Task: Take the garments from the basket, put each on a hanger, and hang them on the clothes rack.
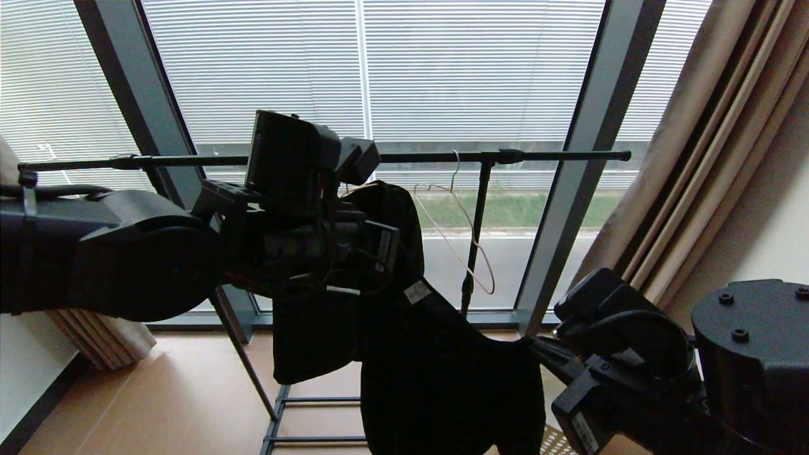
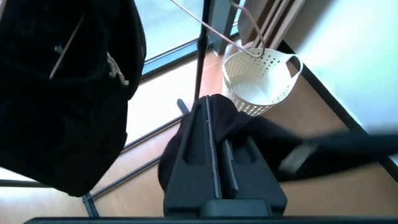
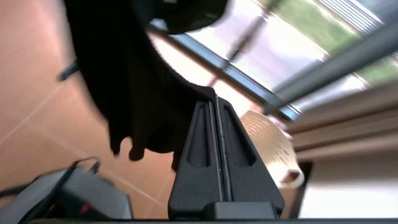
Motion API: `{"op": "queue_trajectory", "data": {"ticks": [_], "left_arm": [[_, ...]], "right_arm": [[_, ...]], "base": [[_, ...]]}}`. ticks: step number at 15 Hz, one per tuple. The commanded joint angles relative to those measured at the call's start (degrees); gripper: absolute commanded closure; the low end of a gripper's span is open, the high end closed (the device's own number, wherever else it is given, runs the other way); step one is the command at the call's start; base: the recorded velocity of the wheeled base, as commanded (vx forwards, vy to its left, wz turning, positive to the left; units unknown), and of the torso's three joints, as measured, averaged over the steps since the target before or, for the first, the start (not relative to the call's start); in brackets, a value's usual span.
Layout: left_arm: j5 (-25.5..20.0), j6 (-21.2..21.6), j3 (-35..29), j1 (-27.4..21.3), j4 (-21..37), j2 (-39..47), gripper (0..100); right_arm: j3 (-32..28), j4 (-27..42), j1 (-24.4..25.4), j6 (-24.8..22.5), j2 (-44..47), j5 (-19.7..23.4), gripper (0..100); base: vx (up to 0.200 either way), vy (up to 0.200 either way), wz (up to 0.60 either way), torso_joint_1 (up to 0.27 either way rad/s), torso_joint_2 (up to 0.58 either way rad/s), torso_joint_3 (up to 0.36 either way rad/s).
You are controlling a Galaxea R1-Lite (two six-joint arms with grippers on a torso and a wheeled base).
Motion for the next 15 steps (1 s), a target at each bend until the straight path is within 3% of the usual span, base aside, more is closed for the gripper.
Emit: {"op": "queue_trajectory", "data": {"ticks": [1, 5, 8, 11, 15], "left_arm": [[-0.03, 0.09, -7.26, -1.32, 3.37, 3.08, 100], [-0.03, 0.18, -16.93, -4.83, 10.05, 5.98, 100], [-0.03, 1.14, -18.42, -5.89, 11.9, 6.42, 100], [-0.03, 1.14, -18.07, -5.89, 11.9, 6.16, 100], [0.06, 0.97, -17.19, -5.8, 11.98, 5.98, 100]], "right_arm": [[-0.94, -0.59, 4.86, 0.03, 2.39, 0.03, 100], [-9.64, -0.24, 10.75, 1.97, 9.86, -0.06, 100], [-14.65, -0.67, 12.16, 6.27, 13.55, -0.15, 100], [-15.35, -0.67, 11.98, 9.35, 12.67, -0.58, 100], [-11.31, -0.24, 8.82, 11.63, 8.1, -1.02, 100]], "base": [[0.0, 0.0, 0.0, 0.0, 0.0, 0.0], [0.0, 0.0, 0.0, 0.0, 0.0, 0.0], [0.0, 0.0, 0.0, 0.0, 0.0, 0.0], [0.0, 0.0, 0.0, 0.0, 0.0, 0.0], [0.0, 0.0, 0.0, 0.0, 0.0, 0.0]]}}
